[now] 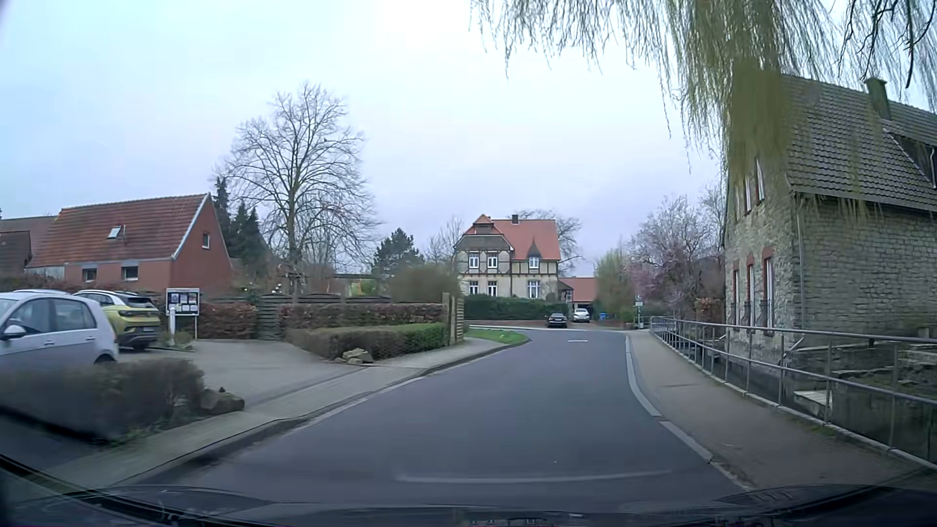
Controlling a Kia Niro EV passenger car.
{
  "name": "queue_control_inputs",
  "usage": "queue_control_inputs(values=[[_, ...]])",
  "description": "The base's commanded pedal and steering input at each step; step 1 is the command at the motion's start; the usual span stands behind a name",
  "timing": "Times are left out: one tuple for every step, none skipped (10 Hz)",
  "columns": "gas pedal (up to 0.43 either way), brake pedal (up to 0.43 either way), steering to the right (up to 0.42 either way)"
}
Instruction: Follow the waypoints while adhering to traffic rules and regulations
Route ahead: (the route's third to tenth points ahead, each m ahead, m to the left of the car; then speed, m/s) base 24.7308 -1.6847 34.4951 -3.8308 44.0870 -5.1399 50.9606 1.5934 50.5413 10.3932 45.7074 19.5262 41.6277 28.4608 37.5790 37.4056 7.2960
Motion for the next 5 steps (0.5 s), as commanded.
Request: queue_control_inputs(values=[[0.157, 0.000, 0.102], [0.157, 0.000, 0.097], [0.157, 0.000, 0.097], [0.150, 0.000, 0.097], [0.150, 0.000, 0.094]])
